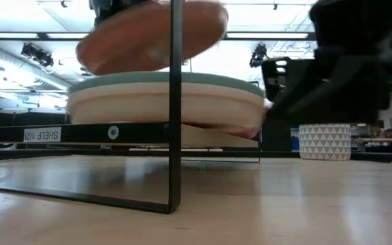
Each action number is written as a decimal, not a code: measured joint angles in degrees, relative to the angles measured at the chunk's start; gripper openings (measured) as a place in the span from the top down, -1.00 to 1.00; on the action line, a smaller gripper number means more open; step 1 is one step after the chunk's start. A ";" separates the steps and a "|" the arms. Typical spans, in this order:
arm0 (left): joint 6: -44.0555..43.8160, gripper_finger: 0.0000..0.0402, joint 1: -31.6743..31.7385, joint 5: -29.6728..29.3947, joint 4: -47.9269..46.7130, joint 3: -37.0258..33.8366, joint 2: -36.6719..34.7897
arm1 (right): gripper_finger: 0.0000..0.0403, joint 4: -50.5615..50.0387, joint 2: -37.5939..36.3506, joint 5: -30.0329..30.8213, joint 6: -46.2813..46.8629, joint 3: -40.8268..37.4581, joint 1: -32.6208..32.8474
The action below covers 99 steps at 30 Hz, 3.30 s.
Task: Place and stack plates onto a shelf
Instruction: Stack the brown plate on top of the light blue plate on the shelf, then stack the gray plate on top of the brown plate on the shelf
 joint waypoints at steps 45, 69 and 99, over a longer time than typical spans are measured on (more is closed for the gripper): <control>4.62 0.27 -6.78 8.87 1.31 12.38 0.70 | 0.51 4.53 4.16 0.71 -0.24 -0.03 -4.48; -61.91 0.29 -50.89 -18.82 -17.73 12.11 1.79 | 0.51 1.80 -0.95 3.33 6.02 -3.07 -2.26; -71.24 0.30 -54.09 -2.58 -1.83 -16.03 3.32 | 0.51 3.71 -0.95 3.27 7.49 -3.05 4.26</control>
